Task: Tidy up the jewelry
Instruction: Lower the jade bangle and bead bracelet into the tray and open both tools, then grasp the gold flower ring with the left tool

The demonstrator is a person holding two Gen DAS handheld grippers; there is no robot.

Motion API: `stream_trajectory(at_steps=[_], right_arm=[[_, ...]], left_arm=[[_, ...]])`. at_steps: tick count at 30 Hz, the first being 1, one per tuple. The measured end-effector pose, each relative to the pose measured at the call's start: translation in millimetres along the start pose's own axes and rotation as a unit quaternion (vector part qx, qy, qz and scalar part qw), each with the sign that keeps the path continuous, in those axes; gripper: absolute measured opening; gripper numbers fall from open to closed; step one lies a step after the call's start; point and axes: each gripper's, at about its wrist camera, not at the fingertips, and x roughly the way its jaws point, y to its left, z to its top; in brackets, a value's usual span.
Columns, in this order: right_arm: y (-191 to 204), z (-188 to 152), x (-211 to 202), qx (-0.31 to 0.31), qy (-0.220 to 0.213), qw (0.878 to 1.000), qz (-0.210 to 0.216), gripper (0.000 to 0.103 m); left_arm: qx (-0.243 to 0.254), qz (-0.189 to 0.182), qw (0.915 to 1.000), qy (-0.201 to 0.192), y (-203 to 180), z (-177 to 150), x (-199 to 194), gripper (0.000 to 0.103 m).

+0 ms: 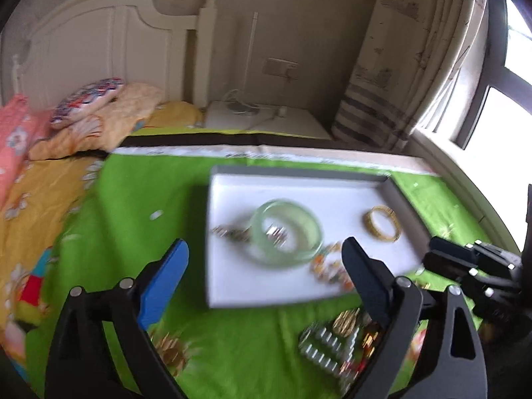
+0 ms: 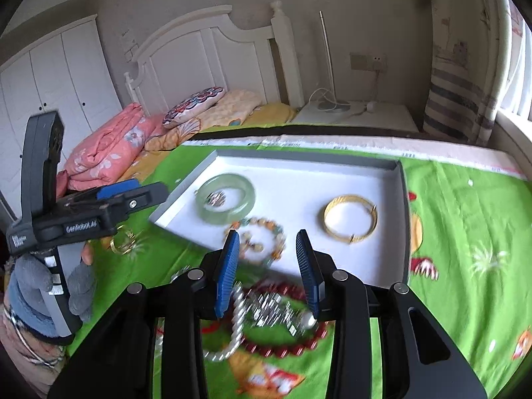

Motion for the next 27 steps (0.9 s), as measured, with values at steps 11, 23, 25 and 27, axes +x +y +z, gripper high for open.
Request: stream_trajectory(at_steps=[11,23,25,27], right_arm=[[48.9,-58.1,-22.2,-0.088,0.043,0.994,0.039,0.048],[93.8,-72.9,-4.0,-0.160,0.066,0.984,0.026,0.050],[101.8,-71.6,0.1,-0.179,0.064,0.982,0.014,0.050],[104.4,-69.6,3.6,-0.187,0.064,0.980,0.009,0.050]], left_arm=[[0.038,0.045,0.9981,0.020,0.3,-101.6,-59.9,0.097],[-0.016,-0.007,0.9998,0.007,19.2,-104.9,-63.2,0.097],[-0.009,-0.013,0.9999,0.003,16.5,-104.9,-64.2,0.097],[-0.005,-0.020,0.9998,-0.003,14.4,-104.9,-65.6,0.097]])
